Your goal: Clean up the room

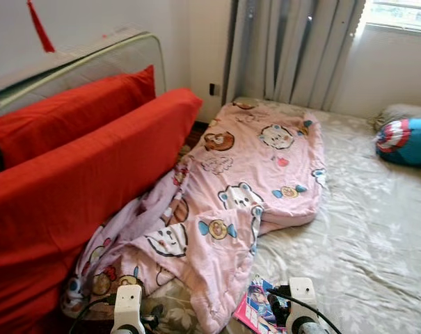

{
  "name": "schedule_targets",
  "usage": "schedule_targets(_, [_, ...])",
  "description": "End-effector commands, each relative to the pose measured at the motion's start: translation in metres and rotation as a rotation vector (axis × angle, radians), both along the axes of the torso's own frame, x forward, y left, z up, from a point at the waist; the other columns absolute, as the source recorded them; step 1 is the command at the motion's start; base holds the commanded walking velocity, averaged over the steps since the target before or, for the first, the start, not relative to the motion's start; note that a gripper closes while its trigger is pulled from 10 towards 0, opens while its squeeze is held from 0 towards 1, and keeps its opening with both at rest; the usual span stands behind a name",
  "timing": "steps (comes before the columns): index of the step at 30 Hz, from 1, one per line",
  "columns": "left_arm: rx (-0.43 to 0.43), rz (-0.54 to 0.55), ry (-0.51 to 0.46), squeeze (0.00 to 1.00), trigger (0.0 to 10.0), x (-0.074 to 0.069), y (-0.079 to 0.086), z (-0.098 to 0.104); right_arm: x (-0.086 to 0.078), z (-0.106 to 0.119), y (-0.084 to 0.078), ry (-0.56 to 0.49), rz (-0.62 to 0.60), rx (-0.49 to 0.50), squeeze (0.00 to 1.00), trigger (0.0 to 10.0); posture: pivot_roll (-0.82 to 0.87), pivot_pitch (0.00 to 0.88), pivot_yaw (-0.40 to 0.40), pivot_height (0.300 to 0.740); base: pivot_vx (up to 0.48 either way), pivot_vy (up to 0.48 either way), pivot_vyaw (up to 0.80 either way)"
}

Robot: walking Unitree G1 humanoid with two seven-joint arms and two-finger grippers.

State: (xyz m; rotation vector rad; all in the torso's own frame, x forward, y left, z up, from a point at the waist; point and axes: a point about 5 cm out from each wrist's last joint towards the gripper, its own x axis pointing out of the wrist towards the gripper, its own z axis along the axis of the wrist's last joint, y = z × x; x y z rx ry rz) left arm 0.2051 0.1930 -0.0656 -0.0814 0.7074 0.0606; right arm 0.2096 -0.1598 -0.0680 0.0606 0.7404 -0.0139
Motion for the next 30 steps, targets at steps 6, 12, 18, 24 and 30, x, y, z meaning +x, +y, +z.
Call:
schedule_targets(6, [-0.017, 0.020, -0.108, 0.00, 10.0, 0.017, 0.002, 0.013, 0.032, 0.026, -0.006, -0.197, -0.097, 0.075, 0.00, 10.0, 0.03, 0.000, -0.002, 0.740, 0.000, 0.000, 0.00])
schedule_targets(12, [0.023, 0.018, -0.529, 0.00, 10.0, 0.082, 0.012, 0.087, 0.047, 0.040, -0.003, -0.292, -0.101, 0.102, 0.00, 10.0, 0.04, 0.000, 0.011, 0.740, 0.000, 0.000, 0.00])
schedule_targets(18, [0.027, 0.034, -0.592, 0.00, 10.0, 0.085, 0.012, 0.094, 0.052, 0.045, -0.007, -0.322, -0.084, 0.110, 0.00, 10.0, 0.09, 0.000, -0.063, 0.740, 0.000, 0.000, 0.00])
schedule_targets(24, [0.021, 0.079, -0.623, 0.00, 10.0, 0.080, 0.014, 0.095, 0.056, 0.049, -0.011, -0.342, -0.029, 0.098, 0.00, 10.0, 0.08, 0.000, -0.101, 0.740, 0.000, 0.000, 0.00])
schedule_targets(30, [0.030, 0.109, -0.621, 0.00, 10.0, 0.063, 0.019, 0.087, 0.062, 0.059, -0.025, -0.408, -0.052, 0.086, 0.00, 10.0, 0.03, 0.000, -0.086, 0.740, 0.000, 0.000, 0.00])
